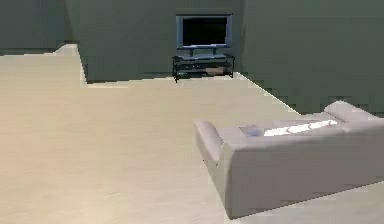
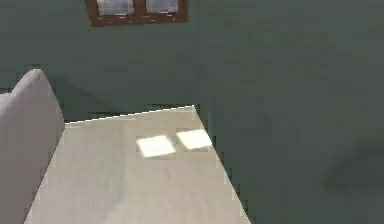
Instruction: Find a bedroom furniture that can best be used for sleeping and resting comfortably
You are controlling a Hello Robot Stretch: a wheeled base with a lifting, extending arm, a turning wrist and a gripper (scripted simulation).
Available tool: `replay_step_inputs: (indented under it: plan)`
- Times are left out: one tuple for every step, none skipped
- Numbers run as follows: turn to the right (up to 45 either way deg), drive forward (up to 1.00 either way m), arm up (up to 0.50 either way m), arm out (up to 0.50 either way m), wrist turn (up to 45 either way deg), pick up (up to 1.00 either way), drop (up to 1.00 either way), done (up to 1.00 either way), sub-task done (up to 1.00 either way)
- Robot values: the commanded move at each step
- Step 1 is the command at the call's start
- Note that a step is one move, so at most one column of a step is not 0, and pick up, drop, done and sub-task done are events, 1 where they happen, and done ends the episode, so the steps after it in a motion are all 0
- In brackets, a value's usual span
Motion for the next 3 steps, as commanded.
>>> replay_step_inputs:
  plan:
    - [-36.0, 0.00, 0.00, 0.00, 0.0, 0.00, 0.00, 0.00, 0.00]
    - [0.0, 1.00, 0.00, 0.00, 0.0, 0.00, 0.00, 0.00, 0.00]
    - [0.0, 1.00, 0.00, 0.00, 0.0, 0.00, 0.00, 0.00, 0.00]
